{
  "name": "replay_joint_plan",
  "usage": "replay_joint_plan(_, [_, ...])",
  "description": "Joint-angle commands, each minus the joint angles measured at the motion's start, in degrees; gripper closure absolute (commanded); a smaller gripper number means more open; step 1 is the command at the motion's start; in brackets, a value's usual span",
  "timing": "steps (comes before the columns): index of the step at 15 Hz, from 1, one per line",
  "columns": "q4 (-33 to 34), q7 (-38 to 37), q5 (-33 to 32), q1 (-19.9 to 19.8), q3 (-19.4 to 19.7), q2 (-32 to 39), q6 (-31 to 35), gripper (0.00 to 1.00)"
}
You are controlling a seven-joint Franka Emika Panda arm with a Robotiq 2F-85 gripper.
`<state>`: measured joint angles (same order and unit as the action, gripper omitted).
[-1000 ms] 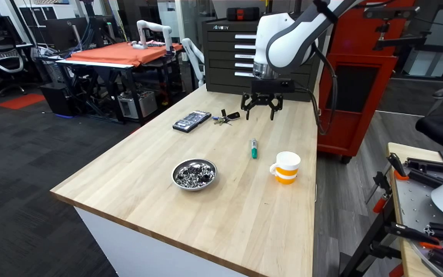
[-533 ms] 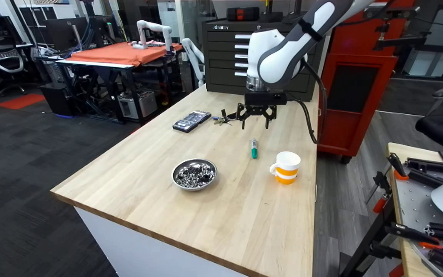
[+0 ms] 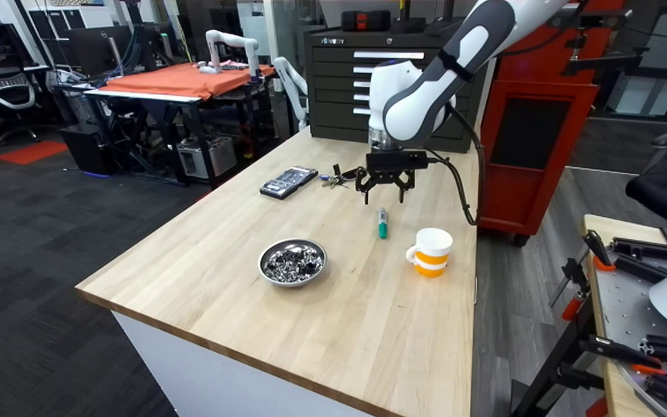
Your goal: Put the pen in the cup
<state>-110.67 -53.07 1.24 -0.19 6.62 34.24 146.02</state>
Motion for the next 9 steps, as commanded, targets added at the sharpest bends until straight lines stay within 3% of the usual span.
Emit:
replay_joint_plan(1, [0.88,0.79,1.92,0.81,0.99,1.62,1.74,0.0])
replay_joint_plan(9, [0.32,1.37,5.2,0.41,0.52,3.71,4.59,0.0])
